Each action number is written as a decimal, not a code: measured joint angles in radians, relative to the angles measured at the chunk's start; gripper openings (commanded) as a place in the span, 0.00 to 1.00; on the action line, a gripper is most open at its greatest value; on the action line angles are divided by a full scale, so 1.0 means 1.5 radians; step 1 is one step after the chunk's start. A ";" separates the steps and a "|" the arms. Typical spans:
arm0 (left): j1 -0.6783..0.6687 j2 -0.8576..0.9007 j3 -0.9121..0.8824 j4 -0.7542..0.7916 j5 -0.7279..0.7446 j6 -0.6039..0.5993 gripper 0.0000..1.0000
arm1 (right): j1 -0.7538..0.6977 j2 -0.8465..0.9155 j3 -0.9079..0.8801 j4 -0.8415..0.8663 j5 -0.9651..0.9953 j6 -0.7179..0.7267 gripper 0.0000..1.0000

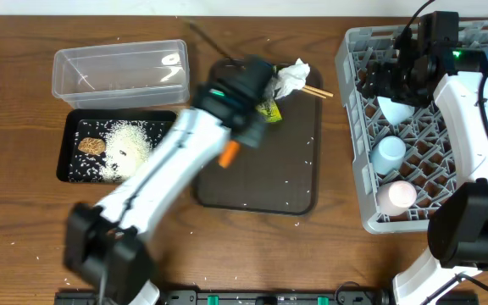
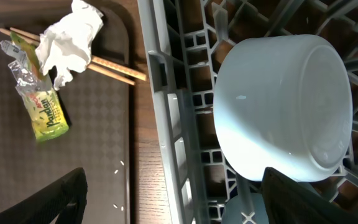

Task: Sort waste into correct bins and load items into the dishwasher rack
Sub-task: 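Carry the carrot left and drop it onto the black tray, then grasp the tissue and yellow wrapper together with the left gripper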

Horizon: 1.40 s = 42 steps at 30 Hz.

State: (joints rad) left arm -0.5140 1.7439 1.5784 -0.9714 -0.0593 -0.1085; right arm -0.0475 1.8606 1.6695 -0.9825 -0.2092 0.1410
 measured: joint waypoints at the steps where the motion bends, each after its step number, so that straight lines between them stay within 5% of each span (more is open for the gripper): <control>1: 0.032 -0.007 0.001 -0.009 -0.003 -0.001 0.08 | 0.000 0.000 0.000 0.000 0.000 0.000 0.82; 9: 0.271 0.031 -0.053 -0.020 -0.018 -0.036 0.07 | 0.000 0.000 0.000 0.000 0.000 -0.006 0.82; 14: 0.339 0.088 -0.095 -0.010 -0.020 -0.044 0.08 | 0.000 0.000 0.000 0.003 0.000 -0.010 0.82; 16: 0.350 0.112 -0.100 -0.010 -0.020 -0.047 0.25 | 0.000 0.000 0.000 0.003 0.000 -0.010 0.82; 18: 0.354 0.128 -0.101 -0.010 -0.020 -0.046 0.50 | 0.000 0.000 0.000 0.002 0.000 -0.011 0.82; 22: 0.352 0.132 -0.102 -0.011 -0.020 -0.050 0.66 | 0.000 0.000 0.000 0.002 0.000 -0.011 0.83; 33: 0.337 0.109 0.011 -0.037 0.039 -0.046 0.73 | 0.000 0.000 0.000 0.002 0.000 -0.011 0.83; 42: 0.183 0.082 0.075 0.173 0.115 -0.032 0.83 | 0.000 0.000 0.000 0.002 0.000 -0.011 0.84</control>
State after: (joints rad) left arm -0.2401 1.8675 1.6909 -0.7113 0.1135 -0.1566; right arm -0.0475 1.8606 1.6695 -0.9794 -0.2092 0.1249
